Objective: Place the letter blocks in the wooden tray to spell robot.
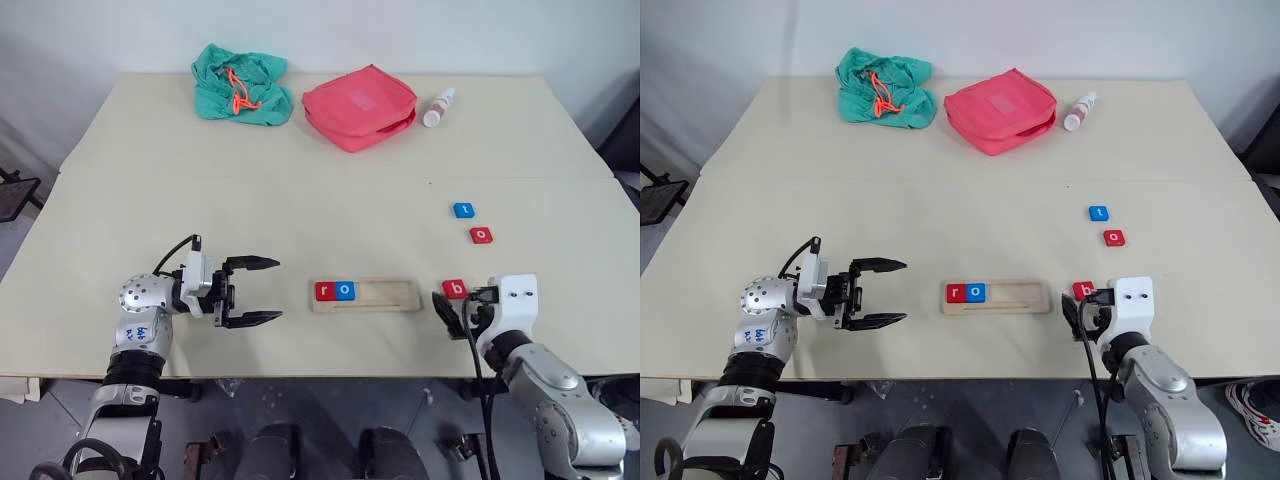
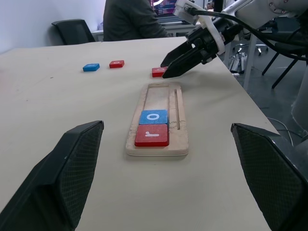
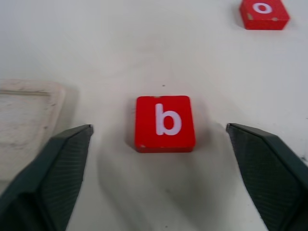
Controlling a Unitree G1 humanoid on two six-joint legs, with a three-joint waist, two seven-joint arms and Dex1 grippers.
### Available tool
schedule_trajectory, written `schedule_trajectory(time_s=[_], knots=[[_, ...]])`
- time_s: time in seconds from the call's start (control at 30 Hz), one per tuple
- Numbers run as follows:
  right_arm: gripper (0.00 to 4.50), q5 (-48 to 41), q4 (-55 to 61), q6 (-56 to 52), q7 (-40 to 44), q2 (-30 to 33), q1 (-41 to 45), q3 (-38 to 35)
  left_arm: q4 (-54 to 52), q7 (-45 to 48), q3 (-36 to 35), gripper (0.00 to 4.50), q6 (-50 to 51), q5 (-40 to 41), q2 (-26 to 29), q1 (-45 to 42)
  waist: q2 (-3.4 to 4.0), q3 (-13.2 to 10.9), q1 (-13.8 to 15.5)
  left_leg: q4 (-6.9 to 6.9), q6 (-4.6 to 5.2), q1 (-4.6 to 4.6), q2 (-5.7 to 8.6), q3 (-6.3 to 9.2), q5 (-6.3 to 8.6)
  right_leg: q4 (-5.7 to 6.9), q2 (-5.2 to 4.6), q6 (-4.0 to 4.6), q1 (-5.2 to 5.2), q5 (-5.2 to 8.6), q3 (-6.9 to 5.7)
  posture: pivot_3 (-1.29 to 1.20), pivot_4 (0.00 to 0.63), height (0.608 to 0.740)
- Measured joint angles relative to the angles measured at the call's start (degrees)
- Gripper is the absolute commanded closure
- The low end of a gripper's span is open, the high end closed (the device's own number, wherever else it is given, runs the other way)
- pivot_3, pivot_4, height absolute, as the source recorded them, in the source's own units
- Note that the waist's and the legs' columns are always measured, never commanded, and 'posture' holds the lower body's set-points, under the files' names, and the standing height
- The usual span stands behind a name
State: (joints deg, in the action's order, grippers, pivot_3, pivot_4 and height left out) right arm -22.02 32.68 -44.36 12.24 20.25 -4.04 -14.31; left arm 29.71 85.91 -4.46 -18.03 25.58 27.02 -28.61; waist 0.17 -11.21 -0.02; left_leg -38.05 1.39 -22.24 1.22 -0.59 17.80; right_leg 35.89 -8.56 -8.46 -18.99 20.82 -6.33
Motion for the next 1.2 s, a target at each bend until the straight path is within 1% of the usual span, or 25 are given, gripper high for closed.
schedule_trajectory(time_s=[0.03,0.13,0.23,0.27,0.4,0.47,0.57,0.7,0.77,0.93,1.0,1.13,1.2], knots=[[0.02,-0.29,0.77,0.03,1.31,1.23,-0.13,-0.13,-0.08,0.0,0.0,0.0,0.02,0.0,0.0,0.06,0.0,0.0,0.01,0.0,0.0,0.0,0.0,0.0,0.0,0.0,0.0,0.0,0.0,0.0,0.0,0.0,0.15,0.74],[0.02,-1.11,1.4,0.84,7.36,8.64,-0.54,-0.21,-0.51,0.0,-0.02,0.0,0.09,0.02,0.12,0.22,0.0,0.0,0.09,-0.01,0.01,0.0,0.0,-0.01,0.0,-0.01,0.01,0.0,0.01,0.0,0.01,0.0,0.15,0.74],[0.02,-1.14,-1.65,5.49,19.72,21.08,0.56,0.3,-2.08,-0.01,-0.08,0.0,0.31,0.05,0.31,1.32,-0.01,0.0,0.03,-0.01,0.03,0.0,0.0,-0.1,0.01,-0.08,0.0,0.0,0.02,0.0,0.03,0.0,0.15,0.74],[0.02,-1.09,-2.94,6.57,22.08,23.04,1.42,0.09,-2.27,-0.01,-0.08,0.0,0.44,0.06,0.36,1.57,-0.05,0.02,0.04,-0.01,0.03,0.01,-0.03,-0.1,0.0,-0.09,0.02,0.0,0.03,0.0,0.01,0.0,0.15,0.74],[0.02,-0.56,-9.85,12.5,31.66,27.66,4.41,1.71,-3.79,-0.03,-0.27,0.0,0.85,0.31,0.62,3.23,-0.07,0.04,0.06,0.0,0.03,-0.01,-0.02,-0.1,0.01,-0.11,-0.01,0.0,0.04,0.0,-0.02,0.0,0.15,0.74],[0.02,0.87,-17.87,17.49,38.99,32.33,10.36,5.15,-4.93,-0.03,-0.46,0.0,1.04,0.7,0.85,4.32,-0.07,0.03,-0.08,-0.09,0.1,-0.01,0.02,-0.23,0.0,-0.24,-0.07,0.0,0.08,0.0,0.03,0.0,0.15,0.74],[0.02,3.58,-26.39,24.09,46.3,35.93,15.88,7.53,-6.71,-0.03,-0.79,0.0,1.29,1.24,1.06,5.8,-0.08,0.03,-0.01,-0.07,0.1,0.01,-0.04,-0.11,0.0,-0.26,-0.03,0.0,0.15,0.0,-0.09,0.0,0.15,0.74],[0.02,10.31,-42.79,35.26,55.39,36.13,26.12,15.97,-8.52,-0.19,-1.41,0.0,1.44,1.57,1.29,7.77,-0.09,0.02,-0.14,-0.1,0.1,-0.03,0.0,-0.12,0.0,-0.31,-0.07,0.0,0.17,0.0,-0.14,0.0,0.15,0.74],[0.02,12.88,-49.04,38.96,57.89,35.83,30.14,18.67,-9.3,-0.37,-1.63,0.0,1.52,1.7,1.46,8.31,-0.07,0.01,-0.06,-0.11,0.1,-0.03,-0.02,-0.08,0.0,-0.31,-0.07,0.0,0.17,0.0,-0.17,0.0,0.15,0.74],[0.02,17.49,-60.13,46.46,62.32,34.1,37.93,22.62,-11.46,-1.68,-2.04,0.0,1.88,1.79,1.99,9.68,-0.07,0.01,-0.2,-0.11,0.09,-0.04,-0.04,-0.05,0.0,-0.31,-0.06,0.0,0.18,0.0,-0.25,0.0,0.15,0.74],[0.02,18.5,-62.55,48.37,63.51,33.4,39.73,23.14,-12.23,-2.29,-2.16,0.0,1.95,1.81,2.17,10.14,-0.07,0.01,-0.23,-0.11,0.09,-0.04,-0.06,-0.04,-0.01,-0.31,-0.05,0.0,0.19,0.0,-0.26,0.0,0.15,0.74],[0.02,19.12,-64.43,50.57,64.74,32.99,40.53,23.09,-13.45,-3.1,-2.21,0.0,2.35,1.95,2.28,11.16,-0.08,0.01,-0.17,-0.14,0.09,-0.04,-0.06,-0.02,0.0,-0.3,-0.05,0.0,0.21,0.0,-0.27,0.0,0.15,0.74],[0.4,19.32,-64.42,51.06,65.14,32.85,40.56,23.04,-13.47,-3.48,-2.21,0.0,2.4,1.96,2.28,11.24,-0.07,0.01,-0.16,-0.14,0.08,-0.03,-0.06,-0.01,0.0,-0.3,-0.05,0.0,0.21,0.0,-0.27,0.0,0.15,0.74]])
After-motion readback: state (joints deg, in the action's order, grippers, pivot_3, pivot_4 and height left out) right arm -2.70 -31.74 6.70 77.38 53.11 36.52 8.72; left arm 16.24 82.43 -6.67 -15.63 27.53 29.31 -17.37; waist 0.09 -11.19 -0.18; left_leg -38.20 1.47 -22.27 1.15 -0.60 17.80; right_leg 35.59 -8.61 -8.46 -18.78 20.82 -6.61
